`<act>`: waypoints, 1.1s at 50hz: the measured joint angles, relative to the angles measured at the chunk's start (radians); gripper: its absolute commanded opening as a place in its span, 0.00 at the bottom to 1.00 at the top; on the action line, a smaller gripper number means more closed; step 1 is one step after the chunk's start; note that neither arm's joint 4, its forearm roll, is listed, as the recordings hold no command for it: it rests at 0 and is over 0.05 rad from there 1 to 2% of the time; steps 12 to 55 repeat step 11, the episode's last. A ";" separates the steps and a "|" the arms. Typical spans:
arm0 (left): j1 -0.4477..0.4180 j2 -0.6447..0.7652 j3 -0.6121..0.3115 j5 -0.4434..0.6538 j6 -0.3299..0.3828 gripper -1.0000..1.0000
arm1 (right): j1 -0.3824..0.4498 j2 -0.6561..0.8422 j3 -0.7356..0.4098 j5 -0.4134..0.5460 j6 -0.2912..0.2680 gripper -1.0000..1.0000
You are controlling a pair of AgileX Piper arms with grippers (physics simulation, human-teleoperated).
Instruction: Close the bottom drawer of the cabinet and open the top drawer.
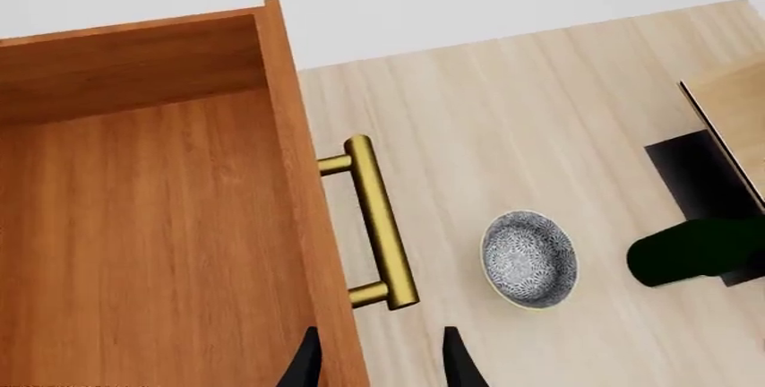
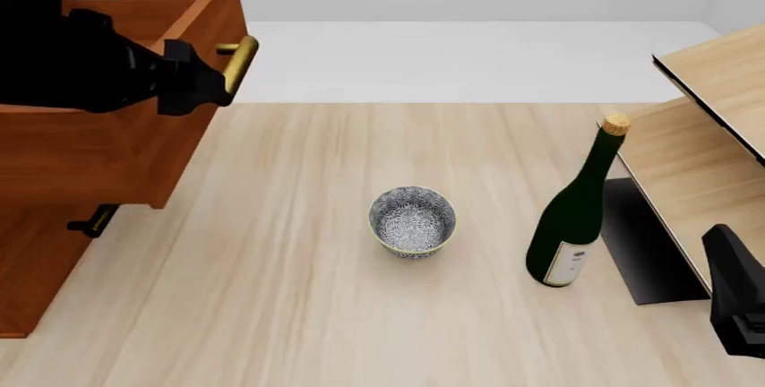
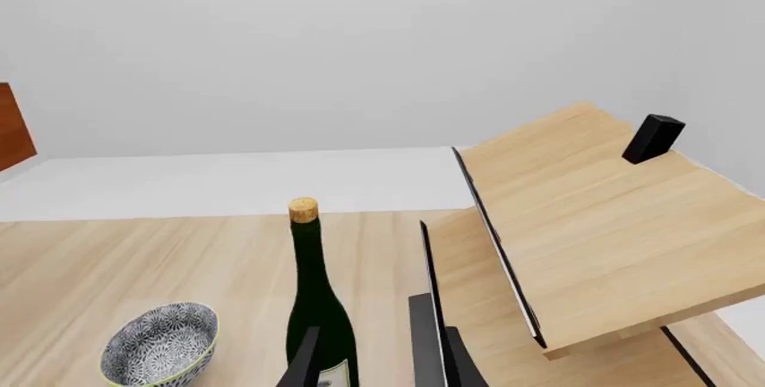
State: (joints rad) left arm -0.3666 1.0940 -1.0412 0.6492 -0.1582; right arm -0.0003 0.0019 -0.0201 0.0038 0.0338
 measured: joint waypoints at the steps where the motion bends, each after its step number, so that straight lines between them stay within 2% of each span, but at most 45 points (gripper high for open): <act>1: -0.001 0.000 0.000 0.000 -0.005 1.00 | 0.000 0.000 0.000 0.000 0.000 1.00; 11: -0.013 0.003 -0.004 0.002 -0.048 1.00 | 0.002 -0.001 0.000 0.000 -0.003 1.00; 55: -0.013 0.003 -0.004 0.002 -0.048 1.00 | 0.002 -0.001 0.000 0.000 -0.003 1.00</act>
